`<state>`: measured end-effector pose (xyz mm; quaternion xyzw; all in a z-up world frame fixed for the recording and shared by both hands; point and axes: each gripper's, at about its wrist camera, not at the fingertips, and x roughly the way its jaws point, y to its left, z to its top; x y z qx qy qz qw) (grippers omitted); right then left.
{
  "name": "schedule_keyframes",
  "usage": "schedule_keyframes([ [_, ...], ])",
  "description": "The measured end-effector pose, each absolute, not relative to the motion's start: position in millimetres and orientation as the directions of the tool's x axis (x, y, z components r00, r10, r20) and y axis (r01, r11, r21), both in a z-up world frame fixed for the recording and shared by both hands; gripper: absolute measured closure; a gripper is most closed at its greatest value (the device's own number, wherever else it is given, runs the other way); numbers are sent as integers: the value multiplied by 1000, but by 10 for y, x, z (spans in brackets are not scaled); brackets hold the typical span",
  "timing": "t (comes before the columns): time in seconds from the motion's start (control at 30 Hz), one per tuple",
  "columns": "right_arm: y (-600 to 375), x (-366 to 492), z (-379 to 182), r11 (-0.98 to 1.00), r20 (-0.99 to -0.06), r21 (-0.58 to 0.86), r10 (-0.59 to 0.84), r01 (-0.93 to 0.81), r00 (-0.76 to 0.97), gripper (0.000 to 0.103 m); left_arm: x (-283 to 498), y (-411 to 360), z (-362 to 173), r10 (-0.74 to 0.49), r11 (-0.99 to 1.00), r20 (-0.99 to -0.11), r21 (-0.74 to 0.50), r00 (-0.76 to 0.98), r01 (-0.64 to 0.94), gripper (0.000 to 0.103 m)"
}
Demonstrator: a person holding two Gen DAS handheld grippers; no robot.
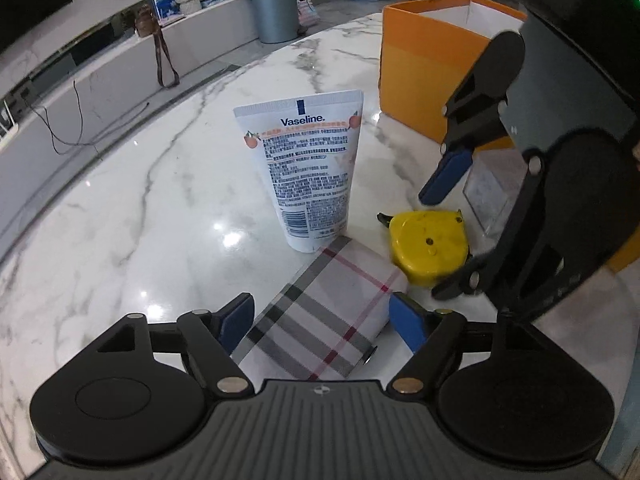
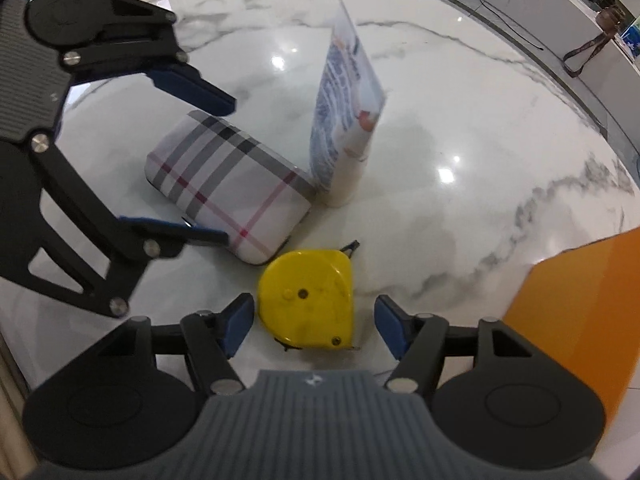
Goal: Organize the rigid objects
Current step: 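Grasp the plaid case with the left tool while the right tool grasps the yellow tape measure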
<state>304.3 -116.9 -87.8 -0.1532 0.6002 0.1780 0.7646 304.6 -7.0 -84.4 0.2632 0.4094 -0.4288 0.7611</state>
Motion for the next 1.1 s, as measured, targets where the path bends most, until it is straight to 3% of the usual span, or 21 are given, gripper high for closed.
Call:
schedule_keyframes([
  [0.1,-1134,3025,-876,882,-968,-25,96,-470,232,38,3135,-44,-881,-423,552,-865,-9,270,834,12],
  [0.23,-1125,2977,-857,888,-964,15,135,-459,228,53,3097,9,-927,-377,589,-894,-29,242,808,21],
  [0.3,-1084,2910,-847,884,-962,20,144,-467,232,53,3010,48,-929,-363,583,-902,-22,236,812,28],
  [0.57,-932,2482,-803,854,-960,18,161,-520,231,53,2562,222,-895,-308,560,-933,-20,185,828,28],
  [0.77,-929,2158,-801,837,-964,23,164,-547,209,53,2196,310,-880,-221,518,-968,-16,116,855,28],
  [0.83,-905,2041,-799,830,-966,19,160,-558,204,51,2115,315,-883,-198,531,-974,-8,114,847,23],
  [0.97,-872,1890,-771,832,-961,12,164,-555,224,44,2062,317,-840,-230,602,-961,-14,156,798,13],
  [1.1,-908,1812,-754,848,-955,9,164,-529,247,44,2114,276,-796,-258,659,-945,-20,201,752,13],
])
